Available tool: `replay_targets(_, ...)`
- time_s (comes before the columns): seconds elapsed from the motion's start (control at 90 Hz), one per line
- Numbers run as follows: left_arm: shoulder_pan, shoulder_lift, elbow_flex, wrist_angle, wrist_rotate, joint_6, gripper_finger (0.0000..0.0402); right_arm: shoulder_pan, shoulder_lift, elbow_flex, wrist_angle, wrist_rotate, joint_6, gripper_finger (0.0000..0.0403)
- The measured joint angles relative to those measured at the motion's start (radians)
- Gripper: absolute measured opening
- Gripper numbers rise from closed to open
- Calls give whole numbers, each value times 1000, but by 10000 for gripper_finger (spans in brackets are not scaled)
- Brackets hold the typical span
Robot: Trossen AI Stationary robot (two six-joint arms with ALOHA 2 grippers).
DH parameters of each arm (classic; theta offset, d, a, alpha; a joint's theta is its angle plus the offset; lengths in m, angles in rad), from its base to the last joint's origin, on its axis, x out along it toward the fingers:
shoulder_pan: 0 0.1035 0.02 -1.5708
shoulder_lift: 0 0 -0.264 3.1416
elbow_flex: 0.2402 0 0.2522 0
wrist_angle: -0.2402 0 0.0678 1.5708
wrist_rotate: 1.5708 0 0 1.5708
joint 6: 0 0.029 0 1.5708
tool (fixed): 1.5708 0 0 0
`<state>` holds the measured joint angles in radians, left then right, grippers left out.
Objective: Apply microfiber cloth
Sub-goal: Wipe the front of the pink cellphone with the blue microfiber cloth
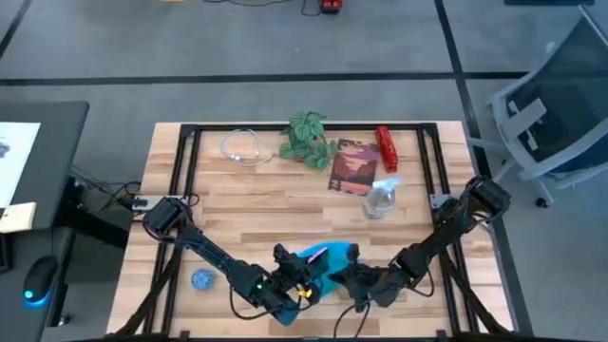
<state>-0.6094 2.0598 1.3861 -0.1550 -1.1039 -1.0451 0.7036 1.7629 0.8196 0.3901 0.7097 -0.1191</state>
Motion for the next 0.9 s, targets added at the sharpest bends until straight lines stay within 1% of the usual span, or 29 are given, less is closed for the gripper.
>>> replay_targets(0.111,-1,0,0,-5,1,-9,8,16,-55,0,-66,0,2,0)
replay_targets(0.222,-3,1,0,-3,1,-2,8,34,-135,0,-219,-22,81,10)
replay_targets(0.322,-3,2,0,14,-4,25,8,26,-204,0,-359,-63,185,48)
replay_targets(0.422,1,-4,-3,56,-8,92,8,6,-224,0,-455,-126,270,98)
replay_targets(0.533,4,-24,-5,111,-22,207,8,-14,-188,0,-472,-172,350,147)
replay_targets(0.644,6,-62,-3,143,-45,279,8,-33,-114,0,-471,-187,382,176)
replay_targets(0.722,6,-72,-3,141,-48,300,8,-42,-61,0,-465,-187,385,182)
replay_targets(0.789,7,-73,-3,115,-46,299,8,-54,-19,0,-466,-186,395,174)
replay_targets(0.844,7,-75,-3,81,-42,267,8,-56,11,0,-455,-182,417,155)
replay_targets(0.9,12,-77,-3,12,-22,198,8,-57,28,2,-445,-177,429,125)
